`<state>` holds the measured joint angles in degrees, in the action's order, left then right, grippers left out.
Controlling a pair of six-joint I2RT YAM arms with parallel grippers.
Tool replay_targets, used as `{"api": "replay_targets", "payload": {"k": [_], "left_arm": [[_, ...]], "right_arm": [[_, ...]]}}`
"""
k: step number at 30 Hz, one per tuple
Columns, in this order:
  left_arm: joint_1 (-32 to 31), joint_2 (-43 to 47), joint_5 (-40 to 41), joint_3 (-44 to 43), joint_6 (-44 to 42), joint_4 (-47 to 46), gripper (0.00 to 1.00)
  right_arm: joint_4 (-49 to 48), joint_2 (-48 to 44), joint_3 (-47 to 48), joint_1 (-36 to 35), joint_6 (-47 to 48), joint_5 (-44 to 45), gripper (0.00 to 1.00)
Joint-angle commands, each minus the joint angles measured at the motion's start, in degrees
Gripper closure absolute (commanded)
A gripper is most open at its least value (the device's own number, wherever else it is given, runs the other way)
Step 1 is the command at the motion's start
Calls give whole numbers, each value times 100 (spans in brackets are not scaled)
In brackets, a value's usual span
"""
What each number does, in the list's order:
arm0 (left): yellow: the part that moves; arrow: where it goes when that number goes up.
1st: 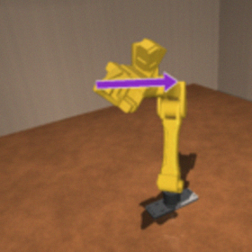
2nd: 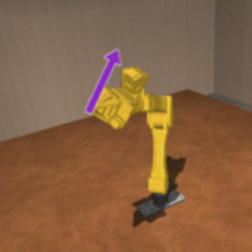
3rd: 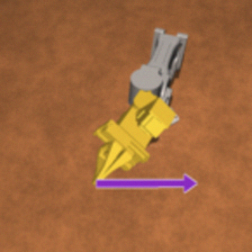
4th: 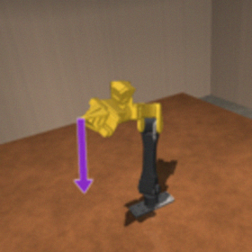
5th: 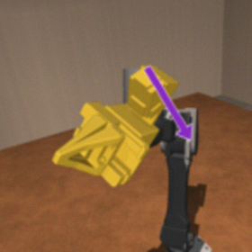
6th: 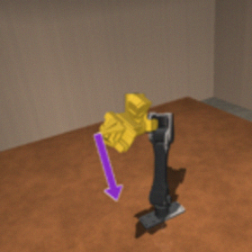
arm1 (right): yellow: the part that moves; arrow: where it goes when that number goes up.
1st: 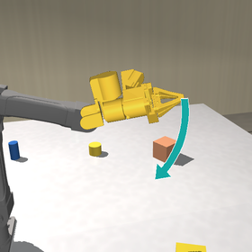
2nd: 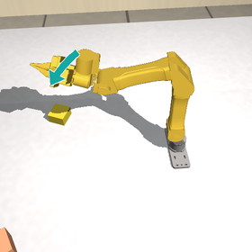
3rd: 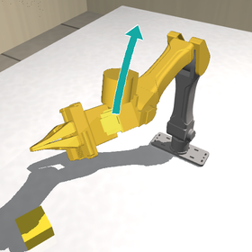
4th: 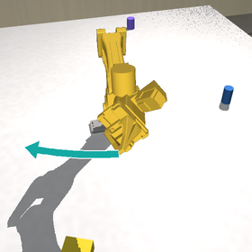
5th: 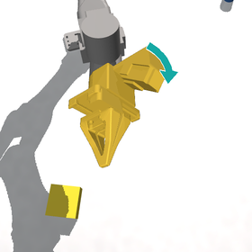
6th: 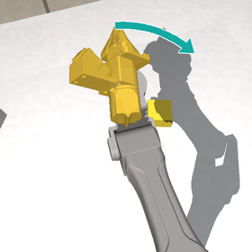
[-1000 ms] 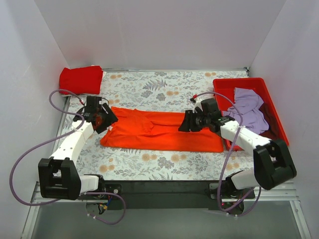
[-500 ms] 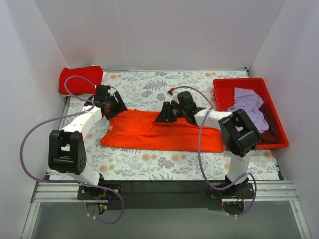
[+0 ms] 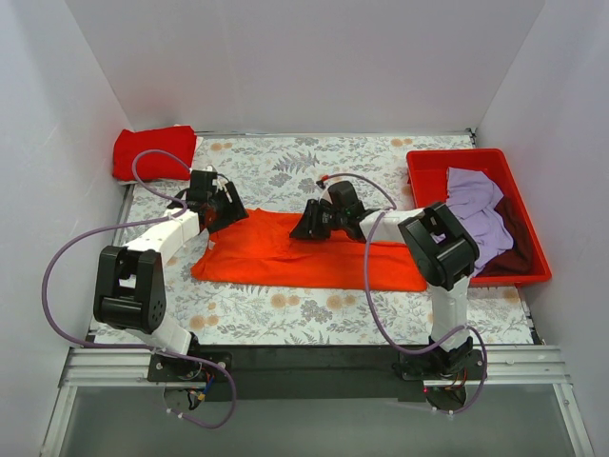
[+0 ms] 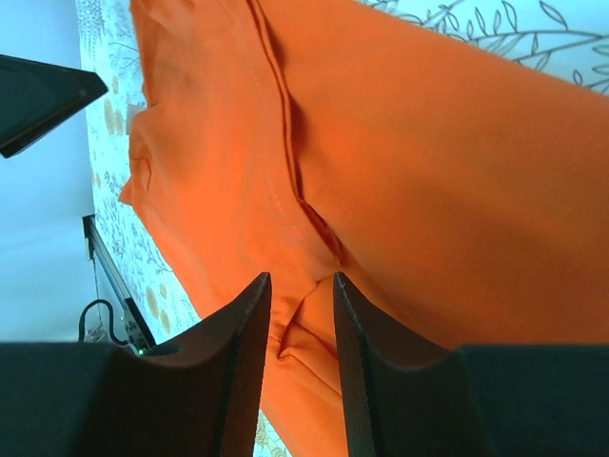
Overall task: Fold and stack the t-shirts
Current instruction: Fold the tshirt
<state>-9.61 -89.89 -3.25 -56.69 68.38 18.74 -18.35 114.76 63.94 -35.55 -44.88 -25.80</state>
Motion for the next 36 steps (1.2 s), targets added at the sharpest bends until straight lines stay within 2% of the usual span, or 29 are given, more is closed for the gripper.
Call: {"api": "replay_targets", "payload": {"k": [1, 20, 25, 29, 36], "left_arm": [[-33, 243, 69, -9, -53, -152, 34], [-164, 384, 158, 52, -44, -178, 35], [-199, 367, 122, 44, -53, -187, 35], [-208, 367, 131, 52, -70, -187, 35], [-217, 349, 184, 52, -79, -187, 35]], "right_arm": [[-231, 152, 118, -92, -126, 119, 62], [-222, 276, 294, -233, -214, 515, 64], [-222, 143, 285, -242, -91, 567, 77], [-204, -6, 250, -242, -3, 620, 98], [-134, -173, 294, -242, 313, 664, 99]]}}
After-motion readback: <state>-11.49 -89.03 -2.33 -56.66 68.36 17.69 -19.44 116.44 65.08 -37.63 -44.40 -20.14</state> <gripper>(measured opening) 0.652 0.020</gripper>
